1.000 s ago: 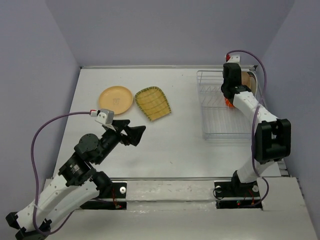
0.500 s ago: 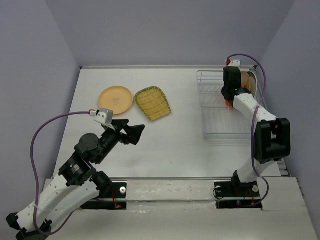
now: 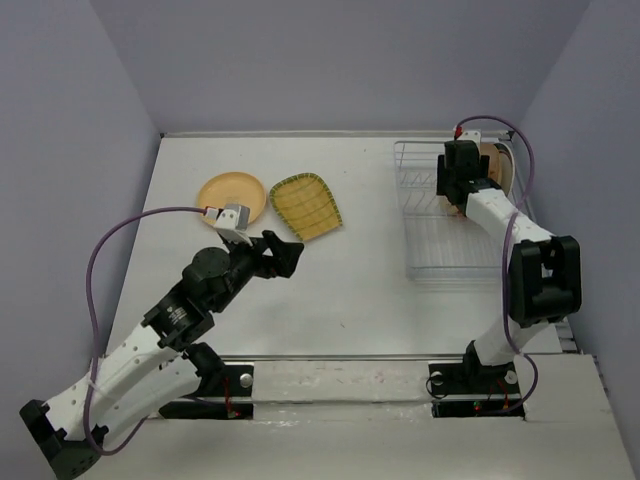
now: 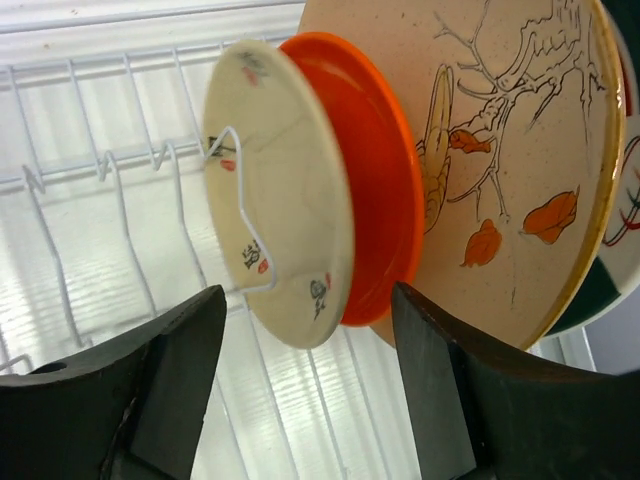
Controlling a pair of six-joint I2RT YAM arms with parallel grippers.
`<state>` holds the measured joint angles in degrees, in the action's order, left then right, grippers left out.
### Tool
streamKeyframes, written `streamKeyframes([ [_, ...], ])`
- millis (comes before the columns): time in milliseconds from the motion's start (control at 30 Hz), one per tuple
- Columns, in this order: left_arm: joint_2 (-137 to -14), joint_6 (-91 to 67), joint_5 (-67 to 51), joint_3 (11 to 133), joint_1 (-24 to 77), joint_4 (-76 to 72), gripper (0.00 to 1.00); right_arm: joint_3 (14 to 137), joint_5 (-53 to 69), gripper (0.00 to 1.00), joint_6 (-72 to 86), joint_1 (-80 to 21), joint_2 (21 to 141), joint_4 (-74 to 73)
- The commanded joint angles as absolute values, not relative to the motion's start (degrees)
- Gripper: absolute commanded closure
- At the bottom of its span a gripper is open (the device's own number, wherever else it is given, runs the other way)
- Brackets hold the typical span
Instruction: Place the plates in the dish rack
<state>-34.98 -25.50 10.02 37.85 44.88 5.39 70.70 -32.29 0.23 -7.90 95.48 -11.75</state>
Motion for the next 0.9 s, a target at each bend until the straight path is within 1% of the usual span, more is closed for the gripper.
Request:
streamKeyframes([
  [0,-39.1,-30.6,12.8,38.5,44.6,-2.6,0.01,74.9,-28.3,0.27,5.4,-7.6,89.7,-16.5],
  [67,-42.3,-33.4,13.1,38.2,44.4,-6.2,0.01,74.3,-23.8,0.27,7.5,-7.6,87.3,-17.2],
  [100,-43.4,-34.2,13.4,38.1,44.2,-7.5,0.01,73.8,-17.2,0.27,8.3,-7.6,84.8,-17.2],
  [167,-47.4,-36.0,14.0,38.4,43.9,-10.5,0.01,72.1,-9.5,0.26,11.1,-7.6,82.5,-16.9],
  [200,-48.7,-36.3,15.4,38.4,43.7,-11.6,0.01,70.9,-2.5,0.26,12.2,-7.6,80.1,-15.8],
  [233,-51.5,-37.1,16.0,38.5,43.4,-13.5,0.01,69.5,-0.3,0.25,14.0,-8.3,78.9,-13.2],
  [333,-56.4,-39.0,17.1,37.7,39.3,-17.6,0.01,63.4,7.2,0.25,17.7,-9.7,74.0,-7.5],
  [400,-58.3,-43.9,11.6,34.4,31.5,-21.0,0.01,59.1,12.8,0.25,19.6,-10.3,72.3,-4.7],
  [467,-61.6,-51.2,5.7,31.5,24.8,-26.0,0.01,56.9,14.6,0.25,21.7,-12.9,70.3,-1.7],
  [533,-64.0,-53.8,6.0,28.3,18.1,-28.5,0.01,54.2,16.1,0.25,22.1,-14.8,69.4,-0.7],
  [733,-68.5,-57.1,14.4,26.5,10.5,-29.8,0.01,50.0,17.8,0.25,23.6,-22.0,68.6,4.6],
  [867,-74.8,-58.8,13.3,27.7,4.2,-31.3,0.02,48.7,18.0,0.25,24.5,-25.3,69.4,6.4],
])
